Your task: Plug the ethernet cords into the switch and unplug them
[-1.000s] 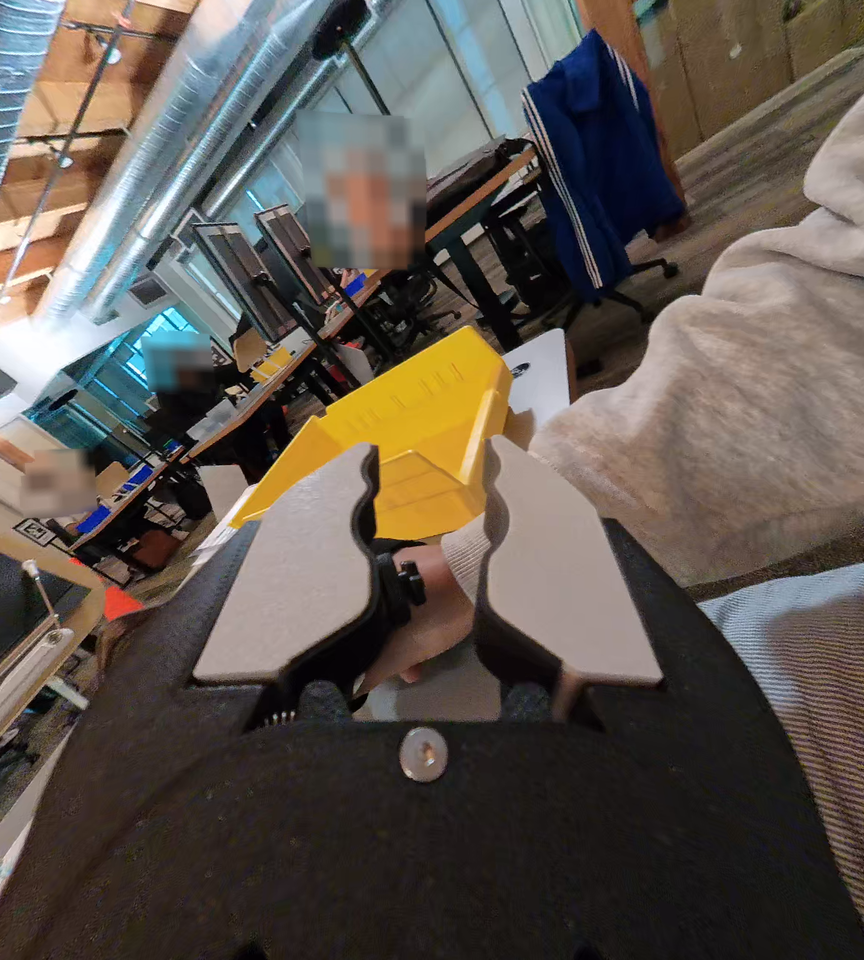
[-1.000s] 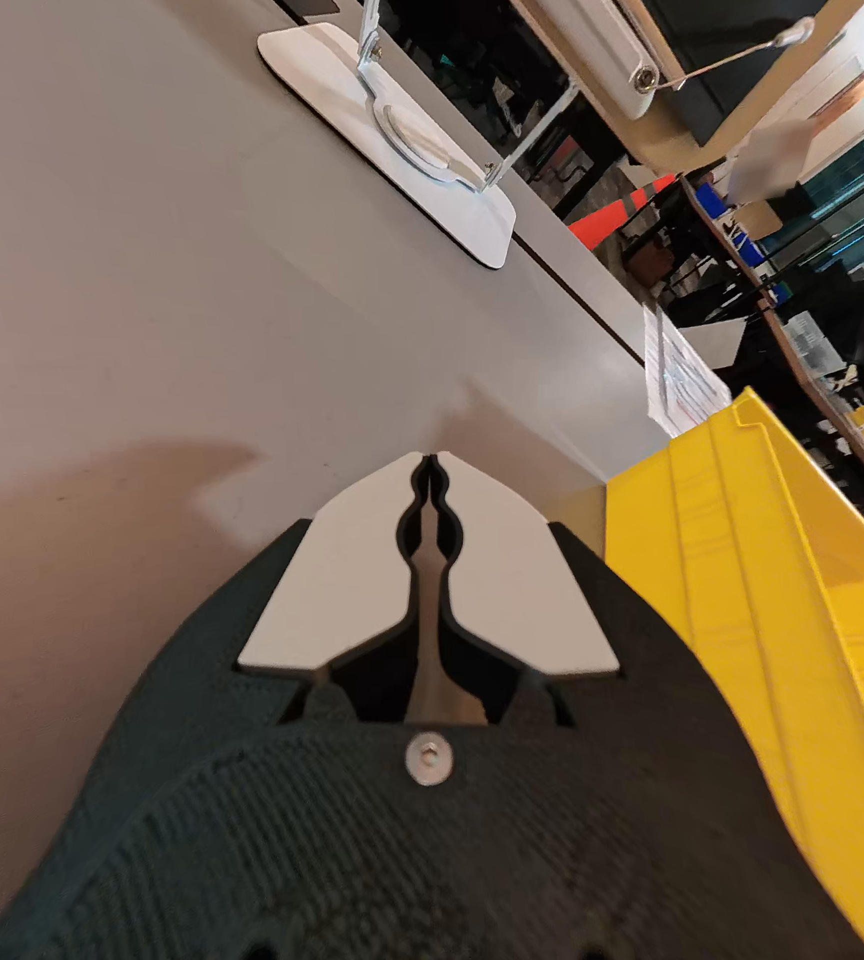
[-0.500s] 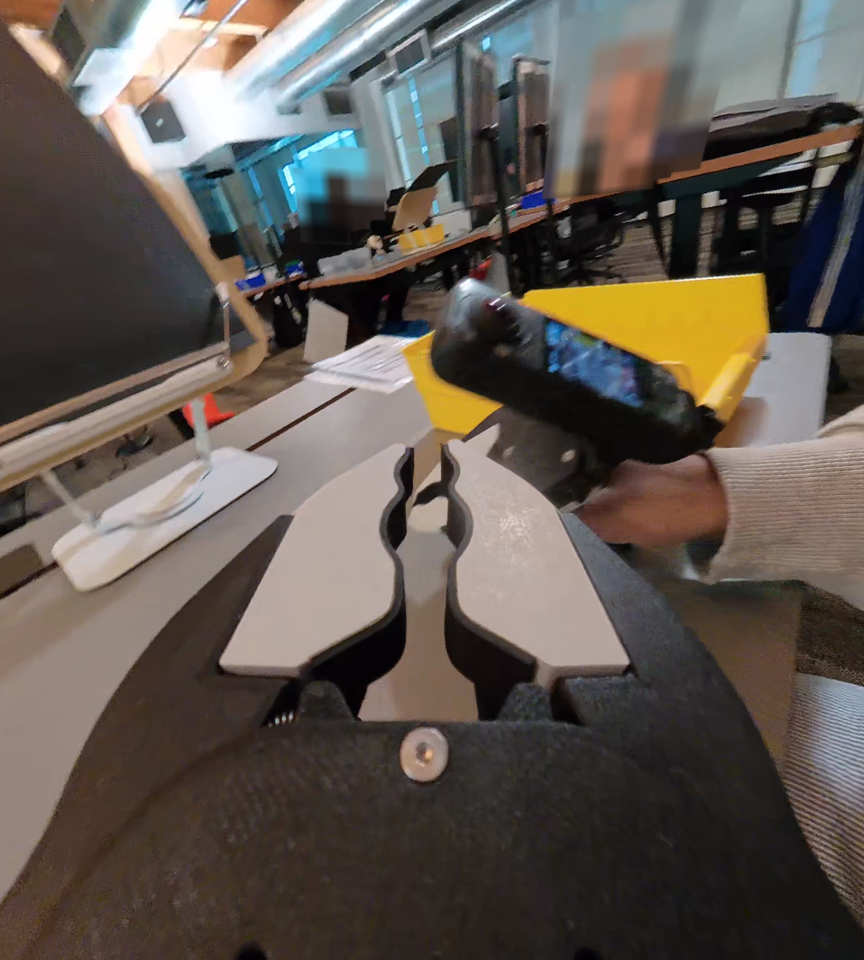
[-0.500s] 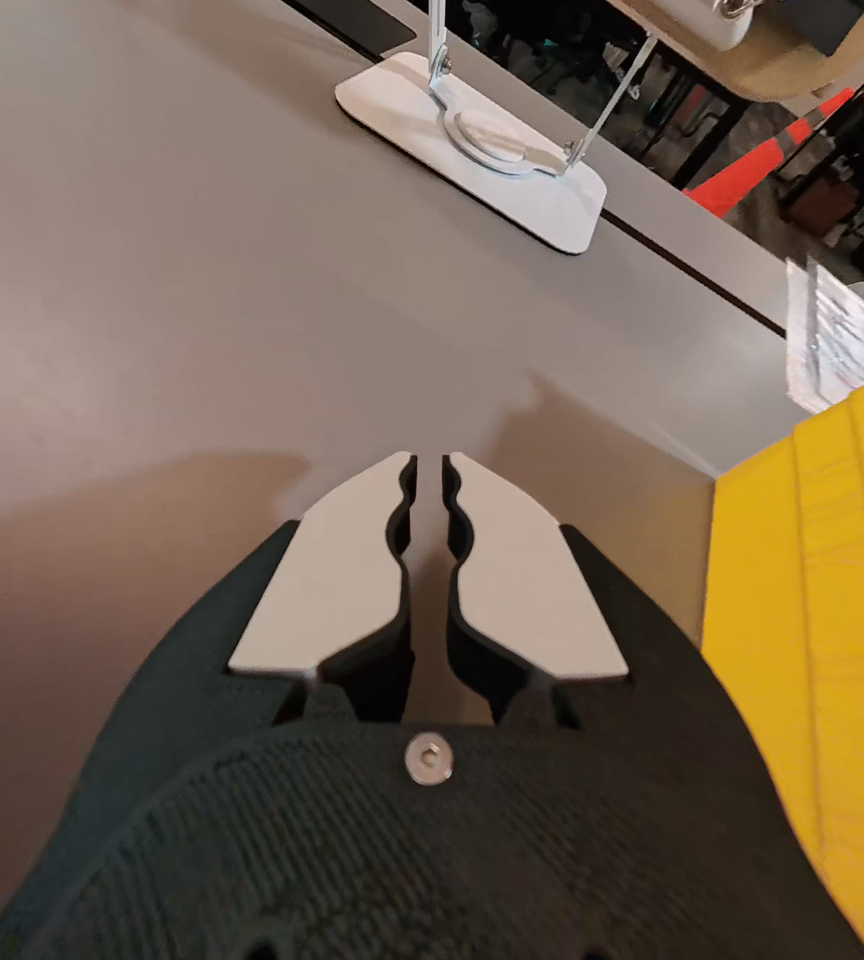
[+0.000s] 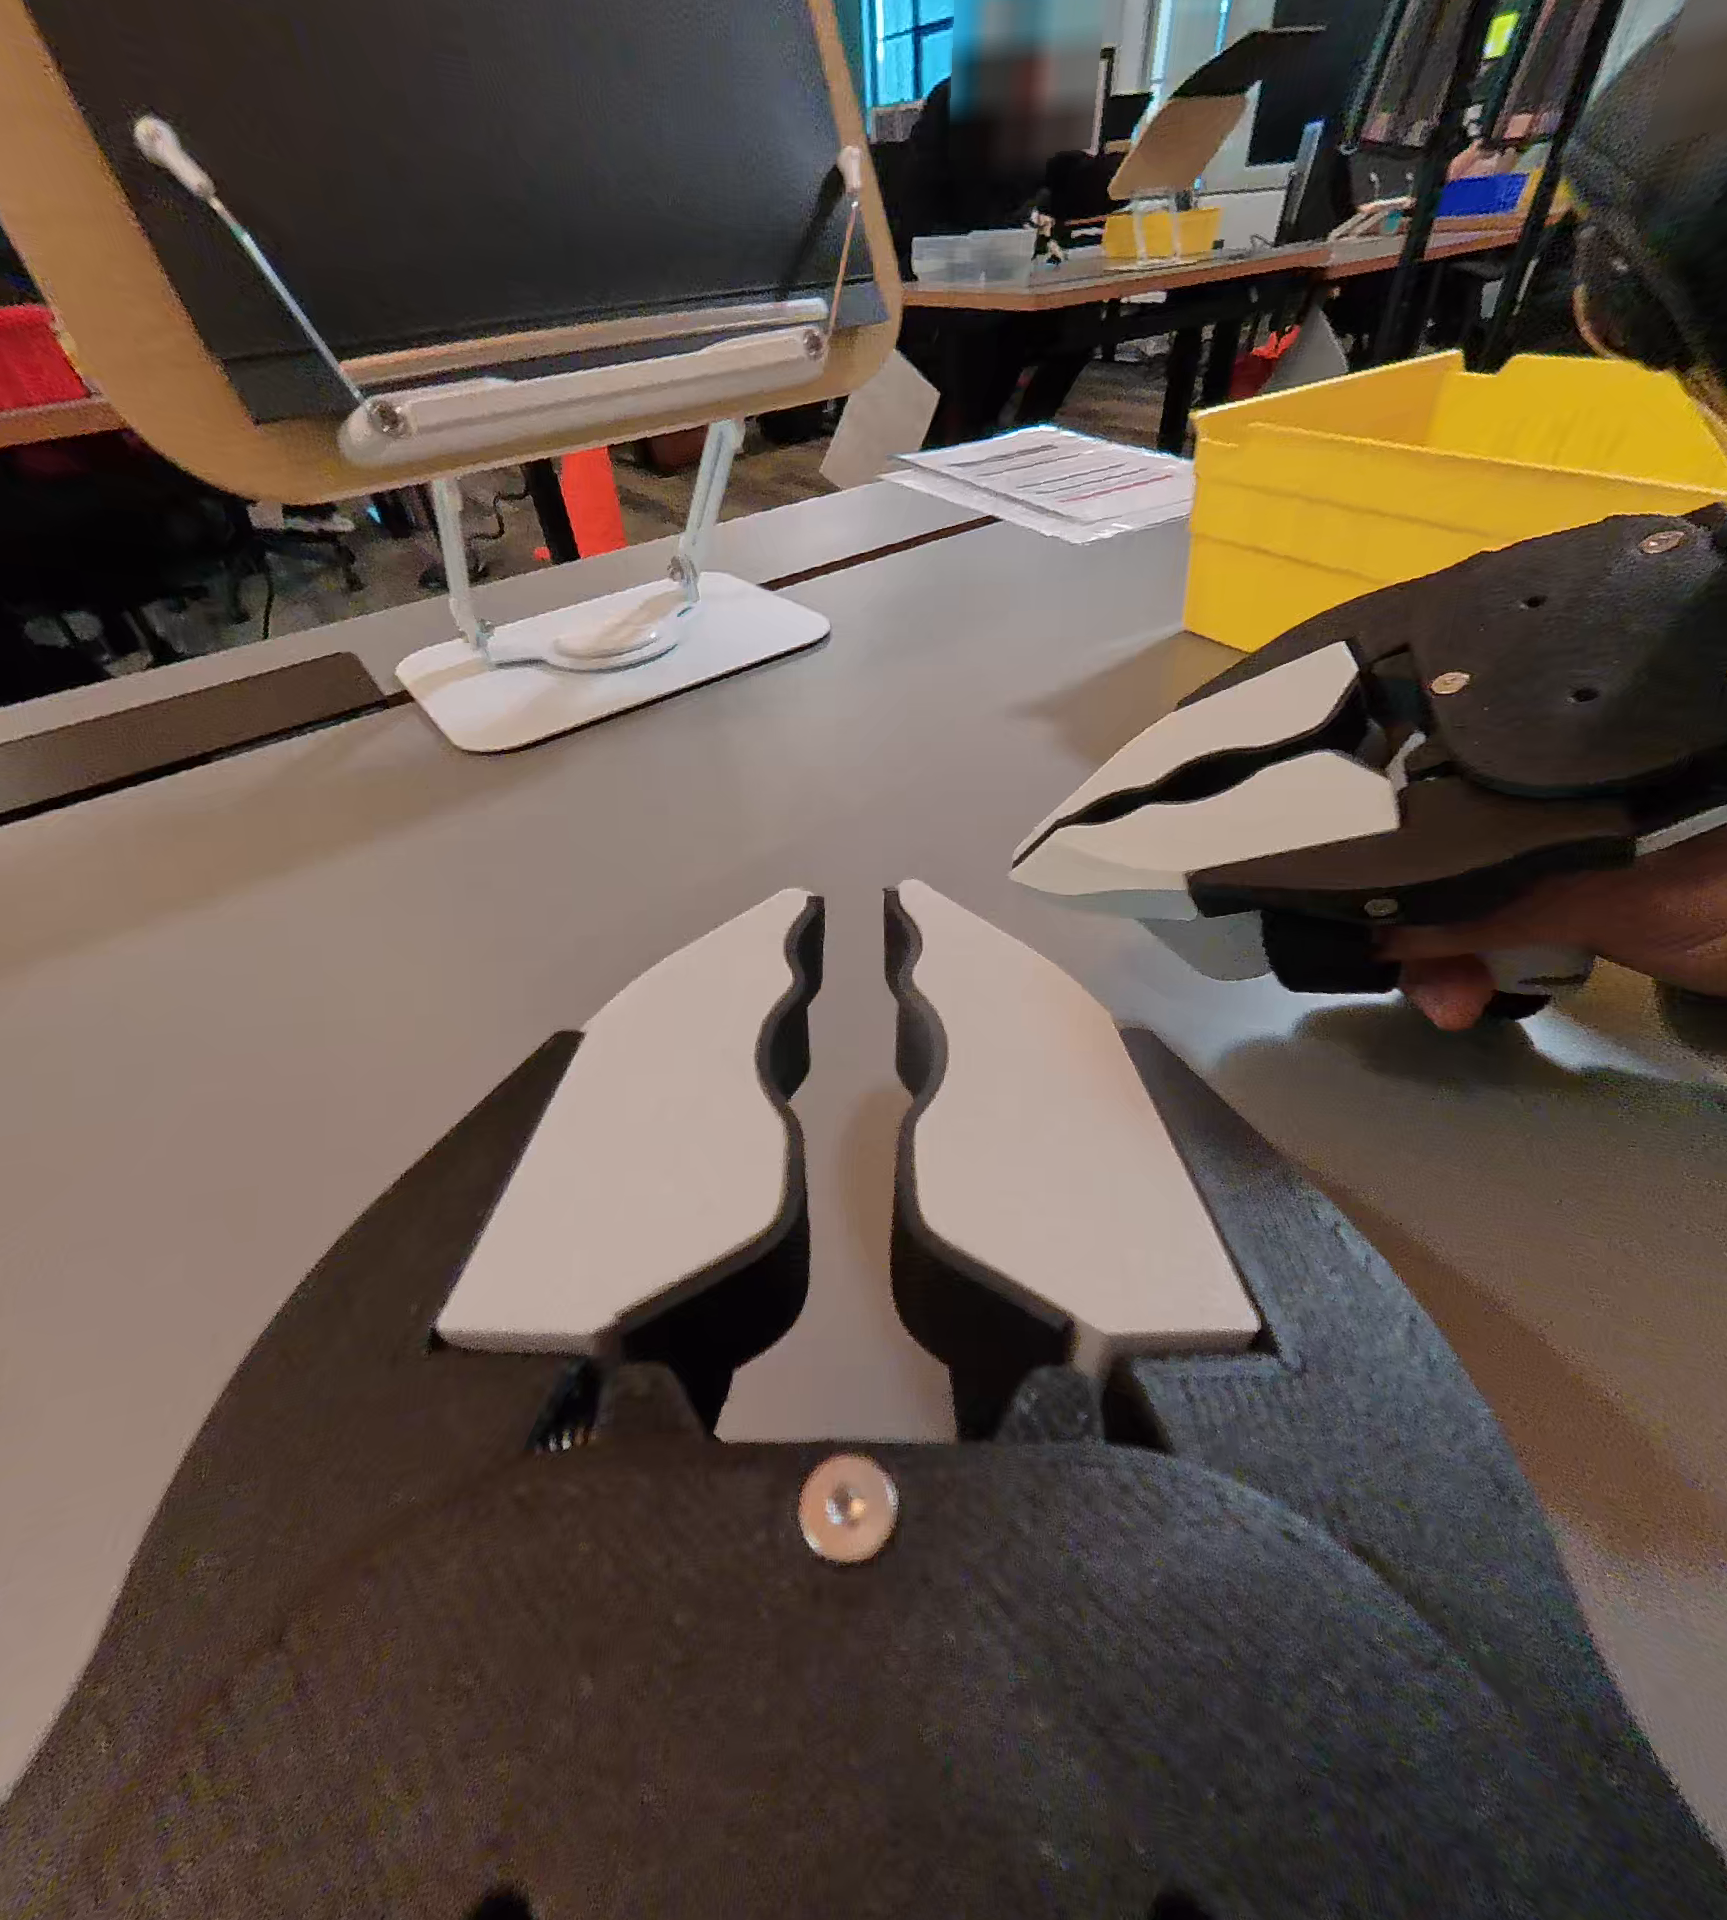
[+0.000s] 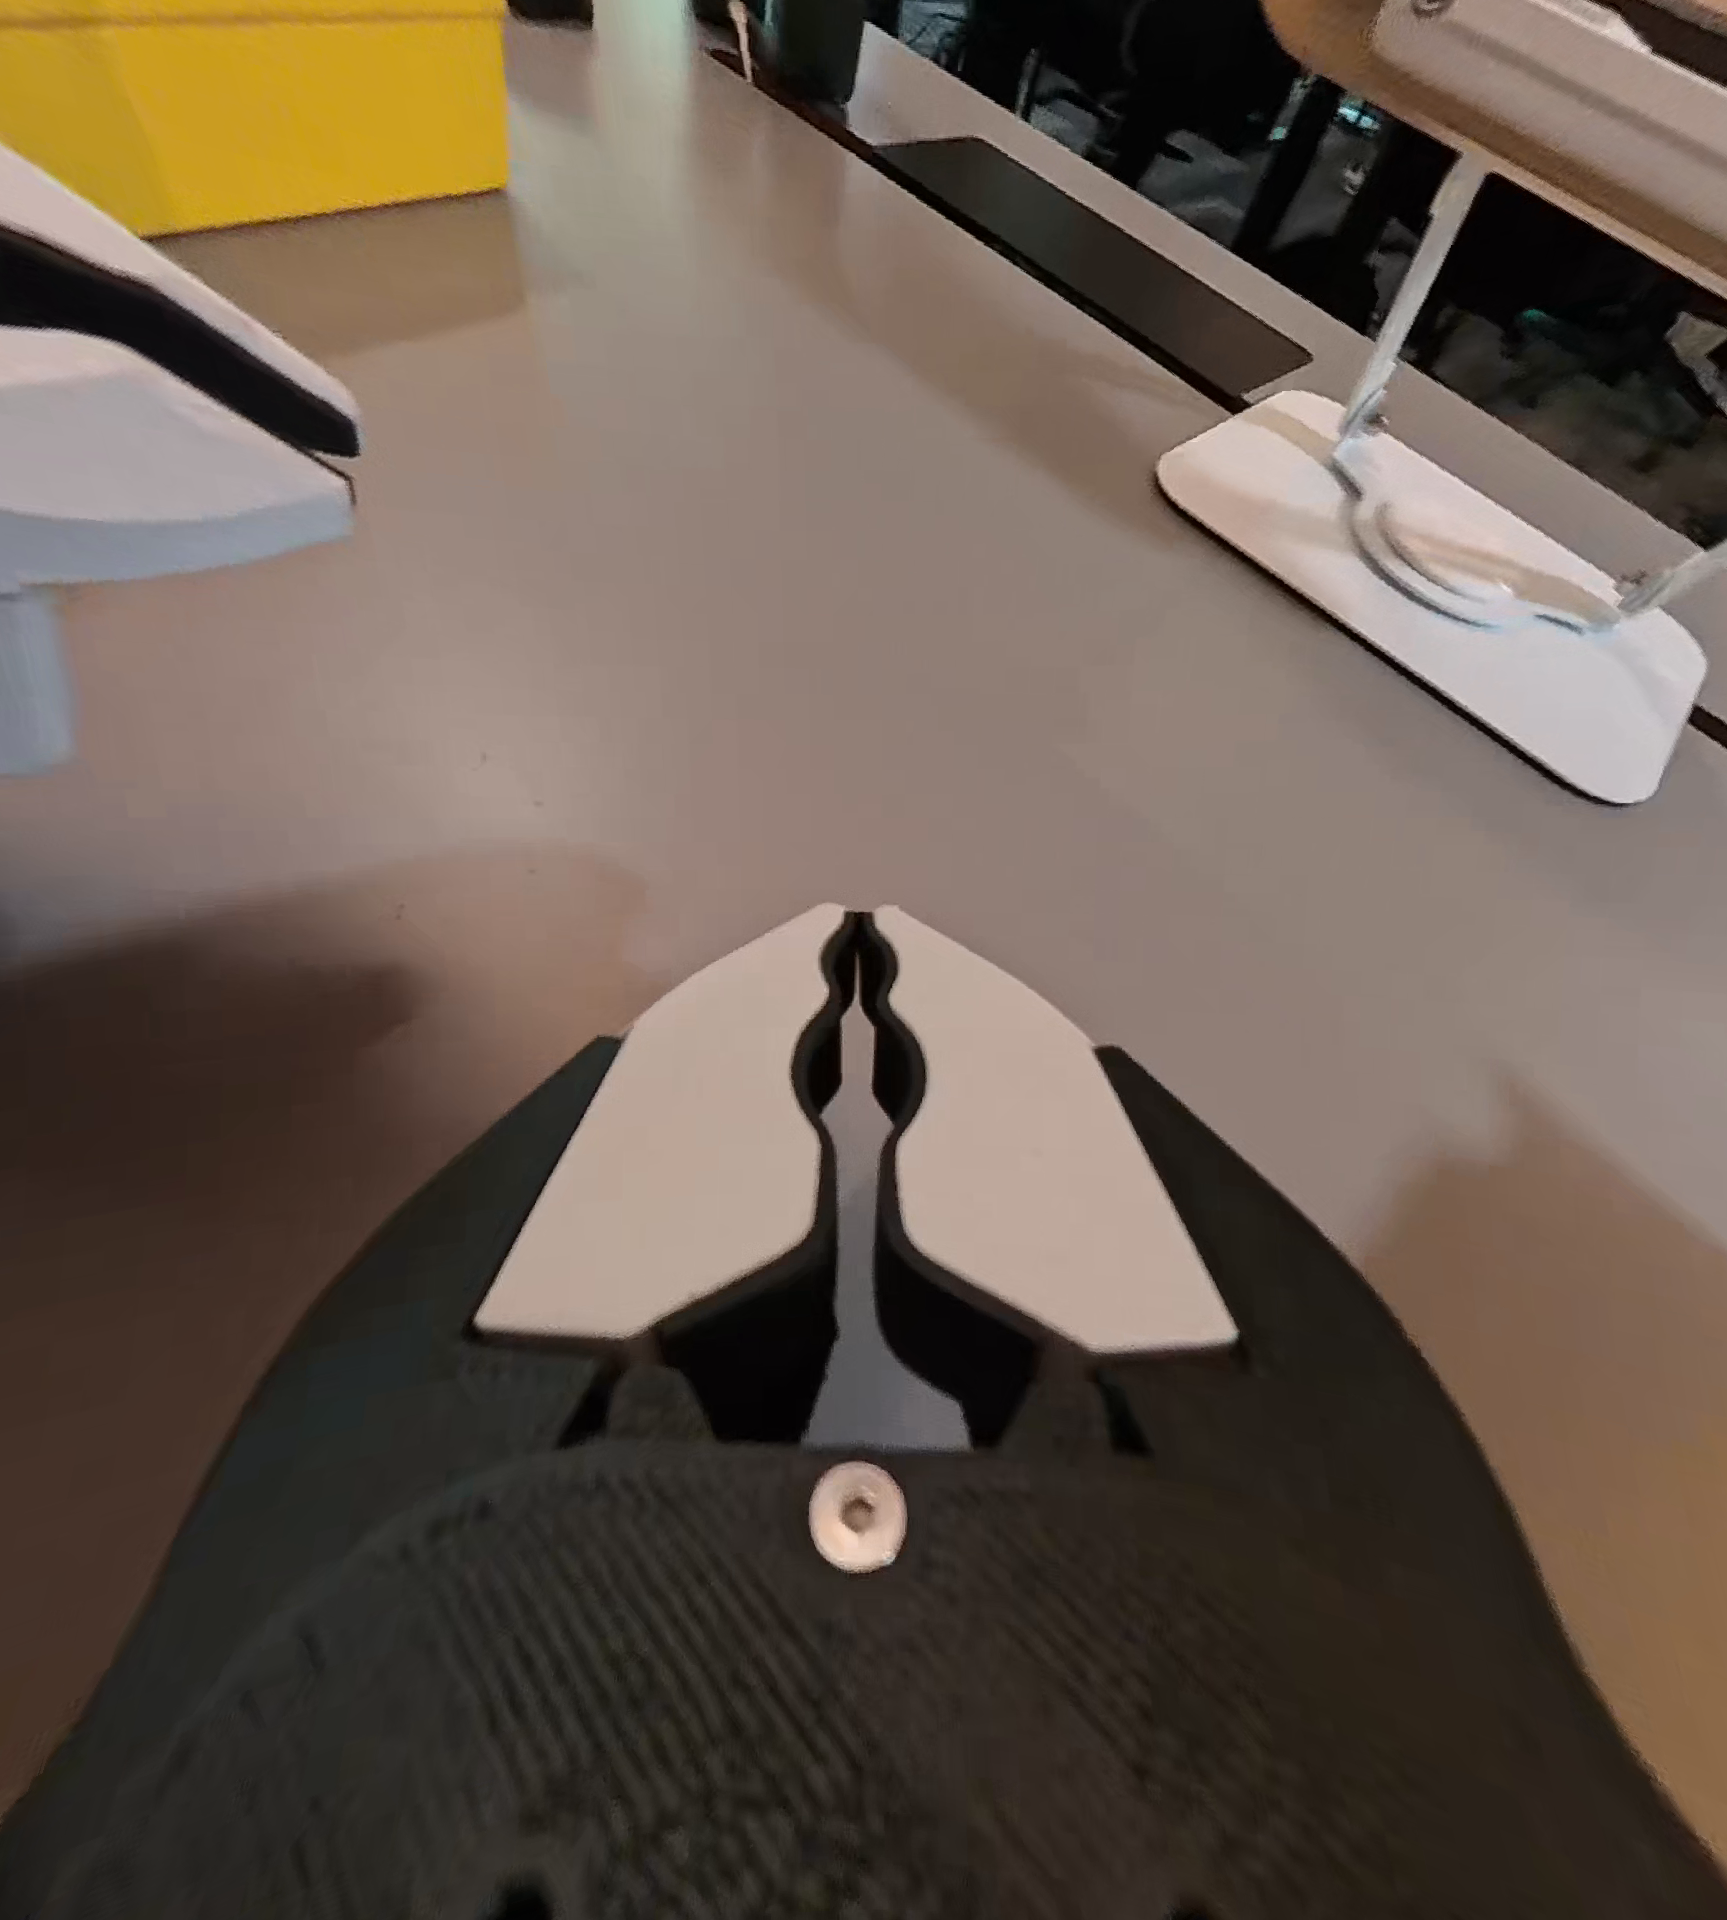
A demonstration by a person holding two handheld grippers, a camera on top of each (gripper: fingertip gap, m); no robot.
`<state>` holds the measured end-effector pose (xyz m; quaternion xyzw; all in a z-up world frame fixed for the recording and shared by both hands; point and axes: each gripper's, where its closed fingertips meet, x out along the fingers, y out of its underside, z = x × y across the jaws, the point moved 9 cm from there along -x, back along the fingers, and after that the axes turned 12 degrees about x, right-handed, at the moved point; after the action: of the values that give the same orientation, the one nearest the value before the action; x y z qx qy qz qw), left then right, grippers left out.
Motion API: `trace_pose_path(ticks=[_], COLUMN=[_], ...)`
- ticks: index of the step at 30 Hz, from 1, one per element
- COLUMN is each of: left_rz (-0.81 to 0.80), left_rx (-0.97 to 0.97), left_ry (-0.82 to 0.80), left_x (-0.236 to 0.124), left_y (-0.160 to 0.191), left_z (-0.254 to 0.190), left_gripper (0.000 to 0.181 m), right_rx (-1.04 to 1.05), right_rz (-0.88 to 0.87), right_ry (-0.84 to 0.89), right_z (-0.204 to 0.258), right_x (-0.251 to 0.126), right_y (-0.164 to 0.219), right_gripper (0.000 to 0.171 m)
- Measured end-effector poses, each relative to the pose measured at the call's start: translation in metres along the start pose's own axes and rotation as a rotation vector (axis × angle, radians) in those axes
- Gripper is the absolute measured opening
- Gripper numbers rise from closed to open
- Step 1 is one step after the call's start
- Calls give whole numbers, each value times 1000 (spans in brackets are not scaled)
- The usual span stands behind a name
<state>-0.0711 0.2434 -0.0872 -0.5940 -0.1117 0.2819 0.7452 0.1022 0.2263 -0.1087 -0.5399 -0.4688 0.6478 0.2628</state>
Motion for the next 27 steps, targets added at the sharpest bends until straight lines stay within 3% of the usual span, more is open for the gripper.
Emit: trace_pose_path(ticks=[11, 16, 27], left_rz=[13, 62, 109], left_rx=[-149, -59, 217], left_ry=[76, 119, 139], left_x=[47, 67, 69], left_y=[4, 1, -2], left_z=[30, 25, -5], left_gripper=[15, 15, 13], right_rx=[174, 211, 109], right_rz=[16, 41, 45], right_ry=[-170, -173, -108], right_z=[-21, -25, -11], right_x=[19, 22, 12], right_y=[-12, -12, -5], right_gripper=[0, 2, 4])
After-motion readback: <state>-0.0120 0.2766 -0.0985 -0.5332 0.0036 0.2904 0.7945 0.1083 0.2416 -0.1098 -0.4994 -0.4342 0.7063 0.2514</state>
